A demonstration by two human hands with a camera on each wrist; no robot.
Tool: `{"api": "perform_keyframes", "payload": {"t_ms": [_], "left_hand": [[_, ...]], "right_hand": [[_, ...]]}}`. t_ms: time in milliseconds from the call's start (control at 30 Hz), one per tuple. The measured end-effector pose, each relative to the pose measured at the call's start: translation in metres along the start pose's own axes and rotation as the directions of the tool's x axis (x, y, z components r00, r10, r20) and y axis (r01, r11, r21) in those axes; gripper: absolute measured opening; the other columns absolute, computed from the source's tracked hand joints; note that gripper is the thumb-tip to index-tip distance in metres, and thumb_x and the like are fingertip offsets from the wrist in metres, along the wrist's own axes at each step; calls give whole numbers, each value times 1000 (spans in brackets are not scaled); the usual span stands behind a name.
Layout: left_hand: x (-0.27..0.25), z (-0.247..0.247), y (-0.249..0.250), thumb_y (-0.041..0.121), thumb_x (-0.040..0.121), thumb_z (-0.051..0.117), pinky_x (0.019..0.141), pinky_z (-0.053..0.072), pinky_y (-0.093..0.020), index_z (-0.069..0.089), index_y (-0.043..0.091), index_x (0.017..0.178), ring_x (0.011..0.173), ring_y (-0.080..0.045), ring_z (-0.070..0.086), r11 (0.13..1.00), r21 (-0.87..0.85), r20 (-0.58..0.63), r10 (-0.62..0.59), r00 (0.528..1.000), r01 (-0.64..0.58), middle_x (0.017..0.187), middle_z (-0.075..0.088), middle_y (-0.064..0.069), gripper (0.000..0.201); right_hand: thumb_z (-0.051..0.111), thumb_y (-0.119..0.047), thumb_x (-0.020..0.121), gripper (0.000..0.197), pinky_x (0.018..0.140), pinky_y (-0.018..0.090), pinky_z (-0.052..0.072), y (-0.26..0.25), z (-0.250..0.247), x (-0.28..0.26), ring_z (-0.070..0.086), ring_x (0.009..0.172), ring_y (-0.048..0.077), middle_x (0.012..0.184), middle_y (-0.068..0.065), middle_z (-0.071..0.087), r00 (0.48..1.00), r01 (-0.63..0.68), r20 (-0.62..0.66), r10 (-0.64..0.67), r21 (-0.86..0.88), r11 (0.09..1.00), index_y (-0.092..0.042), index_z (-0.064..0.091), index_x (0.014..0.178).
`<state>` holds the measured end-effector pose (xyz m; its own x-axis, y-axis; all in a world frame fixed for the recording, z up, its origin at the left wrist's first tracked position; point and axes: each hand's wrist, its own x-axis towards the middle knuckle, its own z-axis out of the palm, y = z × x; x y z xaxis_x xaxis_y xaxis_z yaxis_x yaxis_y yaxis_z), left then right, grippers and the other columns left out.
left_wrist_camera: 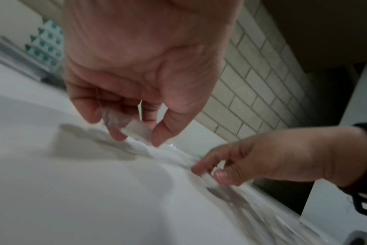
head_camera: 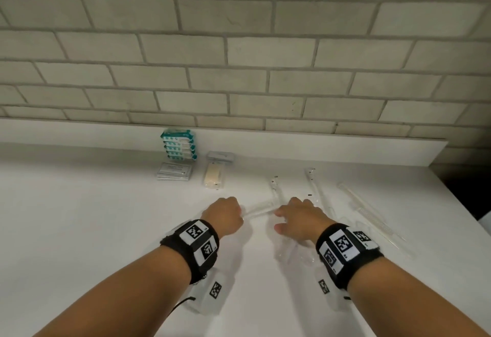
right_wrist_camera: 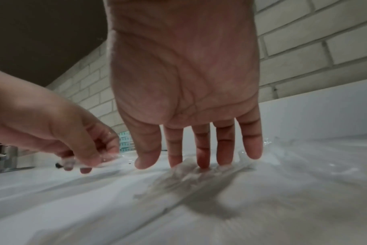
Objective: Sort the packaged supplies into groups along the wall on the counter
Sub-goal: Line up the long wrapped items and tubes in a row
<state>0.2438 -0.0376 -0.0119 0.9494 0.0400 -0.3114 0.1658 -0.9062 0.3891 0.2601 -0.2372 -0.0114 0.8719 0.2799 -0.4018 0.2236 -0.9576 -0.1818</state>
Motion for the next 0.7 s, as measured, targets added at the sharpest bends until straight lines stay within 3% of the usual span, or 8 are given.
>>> {"api": "perform_keyframes", "payload": {"t_ms": [100,233,333,400,500,533,600,700], "left_hand": [[-7,-13,-1,15,83,47,94,41,-34,60,26,110,108,-23,53,994,104,-157,57,986,-40,114,58,0,32],[-13,-34,13,14,81,48,94,32,-35,62,24,109,109,-23,49,926,353,-283,244,927,-136,111,56,-1,32],[-10,-47,26,12,79,49,109,26,-42,64,23,107,124,-29,43,844,523,-257,291,922,-121,122,54,-6,34],[-6,-50,35,10,80,51,118,8,-51,65,25,110,142,-33,24,796,586,-206,330,921,-154,138,46,-10,37],[-3,-42,36,3,80,50,118,-8,-46,56,29,124,149,-28,-3,816,500,-93,383,919,-289,155,26,-4,52],[-4,-37,33,2,80,49,118,-6,-44,52,29,130,149,-28,-2,851,435,-93,367,926,-294,157,23,-4,57],[-8,-28,23,5,82,50,119,13,-41,46,24,135,146,-29,15,931,298,-141,263,954,-213,154,27,-6,57],[-18,-17,7,15,88,47,102,42,-39,45,14,131,123,-30,47,986,166,-179,36,983,-6,136,44,-11,43]], "right_hand": [[47,-41,92,46,98,38,40,7,-2,-5,38,123,24,133,-1,42,999,-36,34,36,-15,999,-33,46,138],[48,-8,90,45,98,37,46,8,-9,-9,49,117,25,129,3,51,997,-57,58,60,-59,997,-23,54,132],[58,-7,91,42,103,31,43,13,-13,-14,52,123,24,136,7,52,994,-63,81,74,-137,989,-9,55,133],[56,-8,92,38,102,31,44,16,-15,-19,53,122,25,134,9,54,992,-98,67,108,-137,986,-6,56,130],[43,-9,97,34,101,36,45,22,-12,-19,55,120,29,129,15,58,996,-91,15,92,-63,994,-4,58,127],[42,-10,97,35,101,37,45,23,-9,-19,56,119,29,129,14,59,996,-87,-1,87,-45,995,-6,58,128],[40,-11,95,42,98,36,47,26,-2,-18,57,115,27,129,8,58,996,-87,-26,87,0,996,-16,52,134],[35,-15,91,57,102,37,44,24,3,-22,54,118,24,136,1,54,995,-100,-8,101,36,994,-36,36,144]]}}
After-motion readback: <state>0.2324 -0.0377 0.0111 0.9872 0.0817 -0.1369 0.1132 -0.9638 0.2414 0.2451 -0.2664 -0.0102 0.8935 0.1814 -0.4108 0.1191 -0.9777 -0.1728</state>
